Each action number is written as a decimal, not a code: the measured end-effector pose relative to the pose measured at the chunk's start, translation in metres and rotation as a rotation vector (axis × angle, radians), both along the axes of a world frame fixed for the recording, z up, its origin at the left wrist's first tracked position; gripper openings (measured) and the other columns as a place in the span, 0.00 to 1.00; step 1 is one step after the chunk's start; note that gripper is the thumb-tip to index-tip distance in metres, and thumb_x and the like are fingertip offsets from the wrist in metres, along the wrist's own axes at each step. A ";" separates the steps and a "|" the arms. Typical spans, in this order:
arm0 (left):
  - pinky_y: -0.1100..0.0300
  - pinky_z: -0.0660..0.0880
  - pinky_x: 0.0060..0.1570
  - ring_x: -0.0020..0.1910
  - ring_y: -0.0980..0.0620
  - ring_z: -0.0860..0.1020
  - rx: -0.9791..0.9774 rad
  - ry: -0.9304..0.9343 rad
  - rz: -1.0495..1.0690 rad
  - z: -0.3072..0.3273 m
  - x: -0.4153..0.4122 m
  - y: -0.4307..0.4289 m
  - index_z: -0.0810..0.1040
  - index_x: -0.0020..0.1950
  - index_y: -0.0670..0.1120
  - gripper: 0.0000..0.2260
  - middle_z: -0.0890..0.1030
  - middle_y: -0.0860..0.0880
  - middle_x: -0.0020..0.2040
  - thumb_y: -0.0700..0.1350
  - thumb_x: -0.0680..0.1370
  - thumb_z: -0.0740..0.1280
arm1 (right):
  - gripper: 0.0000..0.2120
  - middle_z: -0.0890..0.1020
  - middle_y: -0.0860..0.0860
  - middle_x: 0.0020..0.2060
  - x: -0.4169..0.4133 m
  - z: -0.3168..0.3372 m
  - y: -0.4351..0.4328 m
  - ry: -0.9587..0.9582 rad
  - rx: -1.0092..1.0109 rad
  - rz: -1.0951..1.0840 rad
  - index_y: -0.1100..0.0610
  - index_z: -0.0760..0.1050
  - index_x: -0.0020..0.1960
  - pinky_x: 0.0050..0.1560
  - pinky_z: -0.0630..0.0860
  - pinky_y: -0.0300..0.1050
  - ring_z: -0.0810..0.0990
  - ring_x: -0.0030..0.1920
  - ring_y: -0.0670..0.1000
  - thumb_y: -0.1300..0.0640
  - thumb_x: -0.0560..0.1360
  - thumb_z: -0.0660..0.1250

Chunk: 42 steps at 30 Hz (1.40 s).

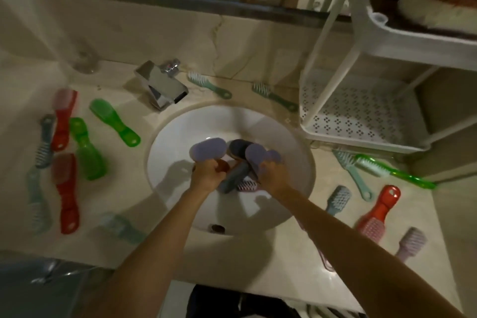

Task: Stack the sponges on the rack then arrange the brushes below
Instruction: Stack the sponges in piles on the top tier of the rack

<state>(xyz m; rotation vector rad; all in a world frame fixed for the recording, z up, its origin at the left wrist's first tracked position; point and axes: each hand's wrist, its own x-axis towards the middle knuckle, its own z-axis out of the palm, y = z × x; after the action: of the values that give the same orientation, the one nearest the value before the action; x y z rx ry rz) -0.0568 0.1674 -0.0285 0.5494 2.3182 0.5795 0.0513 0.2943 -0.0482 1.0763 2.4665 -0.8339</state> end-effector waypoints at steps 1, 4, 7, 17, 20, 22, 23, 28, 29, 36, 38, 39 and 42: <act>0.61 0.66 0.36 0.38 0.49 0.71 -0.015 -0.004 -0.035 -0.009 -0.006 0.003 0.65 0.30 0.48 0.16 0.70 0.50 0.31 0.41 0.76 0.64 | 0.14 0.76 0.61 0.58 -0.002 -0.005 0.003 -0.020 0.005 -0.045 0.63 0.73 0.60 0.60 0.70 0.52 0.75 0.61 0.60 0.58 0.77 0.60; 0.63 0.63 0.32 0.32 0.52 0.70 -0.017 -0.027 -0.131 -0.034 -0.019 0.016 0.66 0.30 0.46 0.15 0.70 0.49 0.31 0.41 0.76 0.64 | 0.26 0.65 0.61 0.69 -0.009 -0.019 0.010 -0.068 -0.007 -0.160 0.60 0.60 0.72 0.66 0.66 0.54 0.66 0.68 0.61 0.56 0.77 0.62; 0.59 0.69 0.37 0.38 0.49 0.75 -0.063 -0.037 -0.212 -0.053 -0.022 0.025 0.71 0.33 0.45 0.11 0.76 0.45 0.37 0.44 0.75 0.67 | 0.36 0.55 0.60 0.74 -0.018 -0.036 0.014 -0.146 0.014 -0.105 0.59 0.48 0.76 0.70 0.62 0.54 0.57 0.73 0.62 0.51 0.77 0.63; 0.49 0.77 0.56 0.56 0.43 0.77 -0.202 -0.104 -0.323 -0.084 -0.015 0.040 0.75 0.59 0.40 0.22 0.79 0.41 0.56 0.49 0.70 0.73 | 0.38 0.57 0.61 0.72 -0.024 -0.057 0.025 -0.251 0.096 -0.016 0.58 0.47 0.75 0.69 0.63 0.56 0.59 0.72 0.63 0.52 0.75 0.65; 0.51 0.73 0.59 0.62 0.42 0.72 -0.239 -0.028 -0.362 -0.091 -0.009 0.044 0.72 0.62 0.41 0.26 0.75 0.41 0.59 0.52 0.69 0.72 | 0.37 0.59 0.61 0.70 -0.027 -0.057 0.027 -0.245 0.086 -0.014 0.58 0.48 0.75 0.66 0.66 0.55 0.62 0.70 0.64 0.53 0.74 0.66; 0.51 0.69 0.60 0.62 0.41 0.70 -0.261 0.022 -0.402 -0.094 -0.005 0.047 0.72 0.61 0.42 0.25 0.76 0.41 0.59 0.54 0.70 0.71 | 0.37 0.60 0.61 0.70 -0.028 -0.055 0.030 -0.213 0.044 -0.065 0.57 0.48 0.75 0.65 0.67 0.55 0.62 0.70 0.64 0.53 0.74 0.66; 0.51 0.67 0.60 0.62 0.42 0.70 -0.271 0.035 -0.423 -0.094 -0.003 0.049 0.72 0.60 0.43 0.24 0.76 0.42 0.59 0.55 0.70 0.71 | 0.37 0.59 0.61 0.70 -0.027 -0.054 0.031 -0.192 0.021 -0.095 0.57 0.48 0.75 0.65 0.67 0.55 0.62 0.70 0.64 0.54 0.74 0.66; 0.52 0.65 0.61 0.60 0.43 0.73 -0.265 0.040 -0.368 -0.094 0.005 0.055 0.75 0.56 0.44 0.22 0.79 0.44 0.56 0.57 0.70 0.70 | 0.36 0.63 0.61 0.69 -0.021 -0.046 0.036 -0.120 -0.004 -0.143 0.56 0.52 0.74 0.63 0.68 0.53 0.67 0.68 0.63 0.54 0.73 0.67; 0.52 0.66 0.61 0.60 0.43 0.72 -0.256 0.042 -0.336 -0.093 0.005 0.055 0.75 0.56 0.43 0.23 0.79 0.43 0.56 0.58 0.70 0.70 | 0.34 0.64 0.61 0.68 -0.019 -0.044 0.036 -0.094 0.001 -0.154 0.56 0.53 0.73 0.62 0.69 0.52 0.69 0.66 0.63 0.54 0.73 0.66; 0.55 0.71 0.48 0.59 0.40 0.72 0.010 -0.007 0.041 -0.049 0.000 0.047 0.65 0.65 0.37 0.30 0.70 0.37 0.62 0.50 0.69 0.72 | 0.25 0.68 0.62 0.60 -0.009 -0.008 0.034 0.180 0.064 -0.276 0.60 0.66 0.66 0.55 0.71 0.51 0.74 0.57 0.64 0.49 0.75 0.66; 0.53 0.71 0.54 0.62 0.39 0.71 0.065 0.040 0.111 -0.024 -0.005 0.044 0.63 0.65 0.37 0.30 0.68 0.37 0.64 0.47 0.70 0.72 | 0.24 0.68 0.62 0.59 -0.006 0.009 0.031 0.268 0.106 -0.267 0.61 0.67 0.65 0.54 0.72 0.49 0.74 0.55 0.63 0.52 0.74 0.67; 0.53 0.71 0.55 0.62 0.39 0.70 0.100 0.044 0.150 -0.011 -0.007 0.042 0.63 0.66 0.37 0.30 0.68 0.37 0.65 0.47 0.70 0.72 | 0.23 0.69 0.62 0.59 -0.005 0.018 0.030 0.307 0.127 -0.266 0.61 0.68 0.65 0.53 0.72 0.48 0.74 0.55 0.62 0.53 0.73 0.68; 0.54 0.71 0.50 0.57 0.42 0.72 0.213 -0.009 0.238 0.026 -0.009 0.040 0.62 0.64 0.41 0.28 0.66 0.41 0.64 0.46 0.70 0.71 | 0.23 0.69 0.62 0.59 -0.002 0.044 0.028 0.415 0.188 -0.259 0.60 0.70 0.64 0.53 0.72 0.48 0.74 0.55 0.61 0.54 0.72 0.69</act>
<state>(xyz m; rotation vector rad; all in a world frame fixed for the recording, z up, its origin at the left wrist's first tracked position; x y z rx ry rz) -0.0658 0.2073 -0.0026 0.3675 2.3449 0.9469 0.0494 0.3219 -0.0043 1.4377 2.8308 -1.0026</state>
